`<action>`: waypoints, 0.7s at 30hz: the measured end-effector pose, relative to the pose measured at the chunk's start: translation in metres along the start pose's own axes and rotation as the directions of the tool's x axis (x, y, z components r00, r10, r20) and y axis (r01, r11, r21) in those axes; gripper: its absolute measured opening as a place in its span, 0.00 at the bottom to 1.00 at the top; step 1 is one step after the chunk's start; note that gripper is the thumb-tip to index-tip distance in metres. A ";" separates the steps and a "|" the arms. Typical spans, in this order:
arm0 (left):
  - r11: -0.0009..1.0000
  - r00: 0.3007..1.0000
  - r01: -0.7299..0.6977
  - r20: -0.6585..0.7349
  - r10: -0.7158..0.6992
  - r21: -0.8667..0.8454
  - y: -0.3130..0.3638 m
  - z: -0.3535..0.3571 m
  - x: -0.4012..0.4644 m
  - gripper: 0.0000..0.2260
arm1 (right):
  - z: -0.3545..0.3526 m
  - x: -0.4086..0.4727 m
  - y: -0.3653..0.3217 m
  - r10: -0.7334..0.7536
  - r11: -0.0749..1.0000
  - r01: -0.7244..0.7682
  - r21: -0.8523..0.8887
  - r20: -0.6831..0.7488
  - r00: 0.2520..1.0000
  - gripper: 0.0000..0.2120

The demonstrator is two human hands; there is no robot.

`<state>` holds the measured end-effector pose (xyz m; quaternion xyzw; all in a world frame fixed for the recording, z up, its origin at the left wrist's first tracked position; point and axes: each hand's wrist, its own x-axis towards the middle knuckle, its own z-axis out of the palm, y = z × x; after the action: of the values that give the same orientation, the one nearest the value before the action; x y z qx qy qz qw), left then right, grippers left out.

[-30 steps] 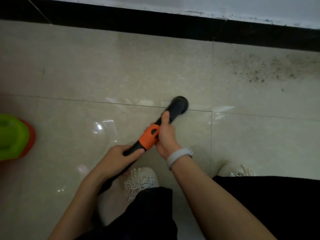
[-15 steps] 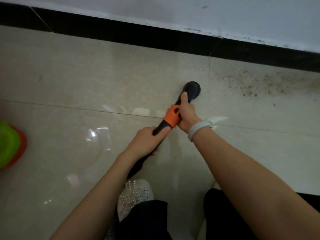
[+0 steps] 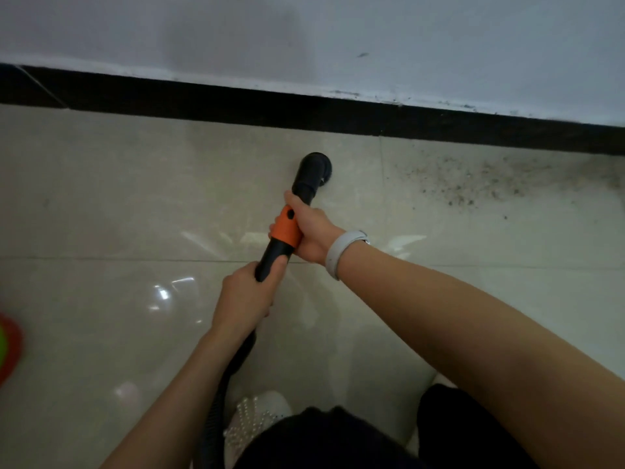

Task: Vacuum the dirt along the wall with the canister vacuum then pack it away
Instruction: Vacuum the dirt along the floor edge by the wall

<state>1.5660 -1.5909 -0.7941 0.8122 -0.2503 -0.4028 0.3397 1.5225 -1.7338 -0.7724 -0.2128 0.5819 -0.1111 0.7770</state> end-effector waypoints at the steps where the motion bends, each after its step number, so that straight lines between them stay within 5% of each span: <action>1: 1.000 1.000 -0.013 0.025 0.012 0.009 0.007 0.002 0.004 0.18 | -0.006 -0.003 -0.006 0.012 1.000 -0.012 0.007 -0.001 1.000 0.11; 11: 0.926 0.976 -0.213 0.109 0.187 0.313 0.099 0.044 0.049 0.19 | -0.077 0.004 -0.109 0.065 0.998 -0.065 -0.011 0.013 0.998 0.06; 16: 0.867 0.983 -0.170 0.136 0.119 0.468 0.120 0.065 0.048 0.21 | -0.111 0.017 -0.110 0.102 0.994 -0.105 0.036 0.081 0.991 0.15; 21: 0.927 0.996 -0.046 0.093 0.012 0.373 0.141 0.068 0.033 0.16 | -0.124 0.003 -0.125 0.121 0.990 -0.137 0.041 0.271 0.955 0.23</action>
<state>1.5091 -1.7279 -0.7346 0.8396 -0.3494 -0.3784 0.1728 1.4147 -1.8711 -0.7465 -0.1643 0.4805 -0.0473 0.8602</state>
